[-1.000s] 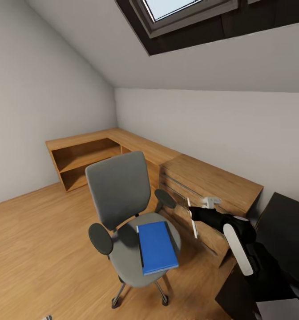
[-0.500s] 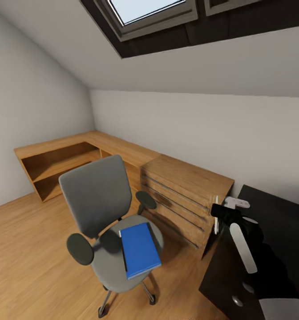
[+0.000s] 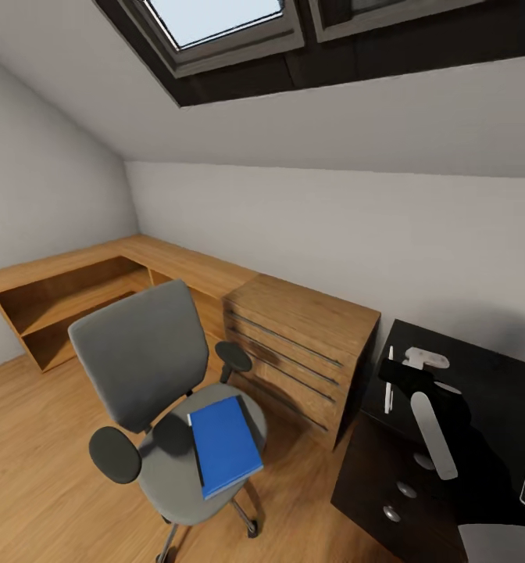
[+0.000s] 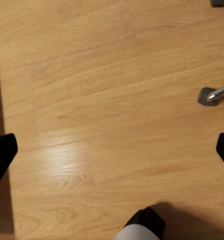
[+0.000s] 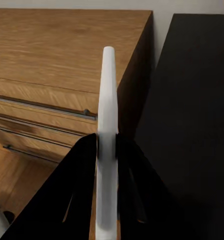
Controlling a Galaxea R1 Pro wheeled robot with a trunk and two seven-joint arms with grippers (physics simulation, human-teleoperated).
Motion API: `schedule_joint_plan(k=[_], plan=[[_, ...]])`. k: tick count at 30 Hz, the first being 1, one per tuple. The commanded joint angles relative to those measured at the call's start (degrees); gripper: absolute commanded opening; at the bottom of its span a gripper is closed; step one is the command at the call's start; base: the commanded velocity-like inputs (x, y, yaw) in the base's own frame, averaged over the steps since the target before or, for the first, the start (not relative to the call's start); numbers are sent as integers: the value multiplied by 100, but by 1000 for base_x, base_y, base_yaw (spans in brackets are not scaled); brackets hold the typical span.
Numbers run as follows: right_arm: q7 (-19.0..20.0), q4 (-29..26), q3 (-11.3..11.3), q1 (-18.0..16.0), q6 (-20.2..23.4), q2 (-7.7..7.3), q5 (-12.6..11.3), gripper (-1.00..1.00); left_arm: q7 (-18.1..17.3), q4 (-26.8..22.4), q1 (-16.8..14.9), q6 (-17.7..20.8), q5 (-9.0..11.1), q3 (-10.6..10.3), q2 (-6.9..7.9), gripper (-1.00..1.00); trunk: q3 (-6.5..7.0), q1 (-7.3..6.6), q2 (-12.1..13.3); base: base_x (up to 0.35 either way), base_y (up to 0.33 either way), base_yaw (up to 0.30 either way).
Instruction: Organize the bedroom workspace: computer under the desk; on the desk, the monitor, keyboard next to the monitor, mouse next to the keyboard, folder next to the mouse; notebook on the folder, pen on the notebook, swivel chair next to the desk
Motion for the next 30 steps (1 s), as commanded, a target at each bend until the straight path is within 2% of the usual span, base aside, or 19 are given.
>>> schedule_joint_plan(k=[1, 8, 11, 12, 13, 14, 15, 21, 23, 25, 30], plan=[[-58, -2, 6, -4, 13, 0, -66, -100, 13, -3, -2, -28, 53, -21, 4, 100, 12, -22, 38, 0, 0, -25], [-68, 259, -26, -10, 36, -19, -62, -100, 9, -1, -2, -30, 40, -20, 13, 100, 138, -176, 318, 0, 0, -9], [-104, 823, -52, -191, 276, -82, -43, -100, 8, -1, -2, -30, 44, -18, 19, 100, 138, -176, 318, 0, 0, 0], [-118, 956, -54, -294, 327, -97, -40, -100, 8, -1, -2, -30, 42, -19, 18, 100, 138, -176, 318, 0, 0, 0], [-149, 1845, -59, -1045, 479, -265, -38, -100, 13, -1, -2, -34, 28, -24, 11, 100, 138, -176, 318, 0, 0, 0], [-145, 2066, -59, -1206, 494, -313, -39, -100, 14, -1, -2, -35, 28, -23, 14, 100, 138, -176, 318, 0, 0, 0], [-140, 2519, -60, -1503, 508, -402, -39, -100, 15, -1, -2, -36, 28, -22, 18, 100, 138, -176, 318, 0, 0, 0], [-131, 3982, -56, -2314, 327, -610, -8, -100, 17, -1, -2, -116, 29, -21, 31, 100, 138, -176, 318, 0, 0, 0], [-140, 4524, -37, -2587, 31, -732, 165, -100, 14, -1, -2, -182, 34, -21, 33, 100, 138, -176, 318, 10, 0, 0], [-144, 4742, -31, -2671, -109, -765, 350, -100, 11, -1, -2, -202, 36, -20, 34, 100, 138, -176, 318, 107, 0, 0], [-135, 4949, -29, -2717, -203, -779, 473, -100, 9, -1, -2, -220, 47, -14, 45, 100, 138, -176, 318, 235, 0, 0]])
